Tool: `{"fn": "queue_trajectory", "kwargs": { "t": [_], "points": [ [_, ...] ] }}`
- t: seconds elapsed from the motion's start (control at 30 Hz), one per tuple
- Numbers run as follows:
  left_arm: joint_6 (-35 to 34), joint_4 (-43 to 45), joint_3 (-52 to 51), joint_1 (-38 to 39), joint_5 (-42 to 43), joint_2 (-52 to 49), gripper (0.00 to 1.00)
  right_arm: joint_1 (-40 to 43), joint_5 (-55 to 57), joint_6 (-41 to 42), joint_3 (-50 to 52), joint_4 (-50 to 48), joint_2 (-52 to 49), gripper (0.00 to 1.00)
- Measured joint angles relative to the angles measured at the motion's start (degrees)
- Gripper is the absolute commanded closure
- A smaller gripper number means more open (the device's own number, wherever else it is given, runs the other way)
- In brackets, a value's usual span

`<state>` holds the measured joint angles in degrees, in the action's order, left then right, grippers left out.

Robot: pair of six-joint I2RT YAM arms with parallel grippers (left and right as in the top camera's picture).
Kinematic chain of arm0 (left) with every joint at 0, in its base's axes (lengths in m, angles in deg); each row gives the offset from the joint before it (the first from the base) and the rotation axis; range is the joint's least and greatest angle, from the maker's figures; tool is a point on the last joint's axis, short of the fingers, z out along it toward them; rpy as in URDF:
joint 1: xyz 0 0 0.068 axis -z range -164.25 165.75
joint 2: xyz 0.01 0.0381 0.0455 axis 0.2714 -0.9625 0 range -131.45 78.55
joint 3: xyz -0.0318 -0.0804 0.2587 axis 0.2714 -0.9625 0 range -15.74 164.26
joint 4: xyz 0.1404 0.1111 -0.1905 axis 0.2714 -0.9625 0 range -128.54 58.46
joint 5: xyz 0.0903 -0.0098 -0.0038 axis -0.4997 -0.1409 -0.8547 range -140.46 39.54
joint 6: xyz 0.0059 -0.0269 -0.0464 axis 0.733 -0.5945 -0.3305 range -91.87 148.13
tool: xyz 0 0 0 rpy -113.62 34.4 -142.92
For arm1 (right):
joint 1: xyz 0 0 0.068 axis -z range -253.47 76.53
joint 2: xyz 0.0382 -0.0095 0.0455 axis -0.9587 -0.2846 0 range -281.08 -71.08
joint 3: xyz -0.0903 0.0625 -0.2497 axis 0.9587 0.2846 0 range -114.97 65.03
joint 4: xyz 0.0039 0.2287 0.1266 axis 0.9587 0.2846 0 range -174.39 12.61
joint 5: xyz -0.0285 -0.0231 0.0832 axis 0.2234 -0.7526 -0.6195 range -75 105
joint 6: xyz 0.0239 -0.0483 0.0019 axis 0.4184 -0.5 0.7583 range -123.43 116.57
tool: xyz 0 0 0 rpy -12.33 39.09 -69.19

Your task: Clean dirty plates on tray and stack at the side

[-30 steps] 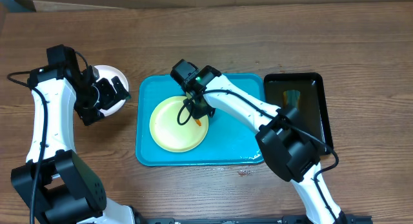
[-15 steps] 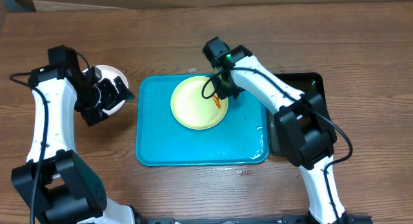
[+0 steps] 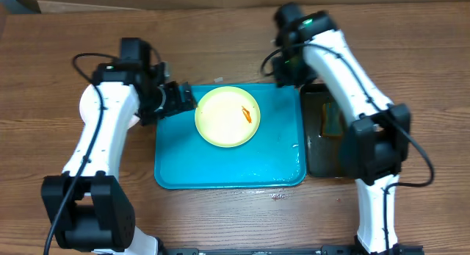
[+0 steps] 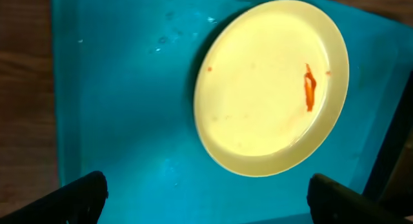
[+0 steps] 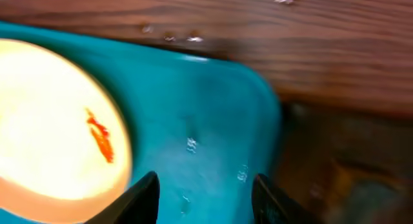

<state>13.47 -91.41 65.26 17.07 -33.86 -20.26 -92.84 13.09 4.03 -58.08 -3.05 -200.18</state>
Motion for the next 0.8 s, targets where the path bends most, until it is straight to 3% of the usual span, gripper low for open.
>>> {"fn": "queue_trajectory", "kwargs": {
  "t": [0.07,0.1,0.13,0.2,0.27,0.5,0.8],
  "points": [
    [-0.1,1.2,0.0,1.9,-1.2,0.0,0.59,3.3,-0.3,0.0,-0.2,2.9,1.5,0.53],
    [0.0,1.4,0.0,2.5,-1.6,0.0,0.66,4.7,-0.4,0.0,-0.3,4.0,2.1,0.53],
    [0.0,1.4,0.0,2.9,-2.0,0.0,0.64,6.3,-0.5,0.0,-0.4,5.0,2.6,0.53],
    [-0.1,1.4,0.0,3.7,-2.6,0.0,0.45,9.2,-0.5,0.0,-0.6,6.9,3.2,0.52],
    [-0.8,1.4,0.0,4.7,-3.3,0.0,0.41,12.3,-0.5,0.0,-0.6,8.8,3.3,0.52],
    [-2.6,7.5,-4.7,8.5,-6.4,-0.8,0.56,18.0,-0.4,0.0,-0.6,11.5,3.3,0.51],
    [-6.3,15.0,-10.6,10.3,-8.3,-4.5,0.56,18.6,-0.6,0.0,-0.6,12.9,3.3,0.49]
  ]
}}
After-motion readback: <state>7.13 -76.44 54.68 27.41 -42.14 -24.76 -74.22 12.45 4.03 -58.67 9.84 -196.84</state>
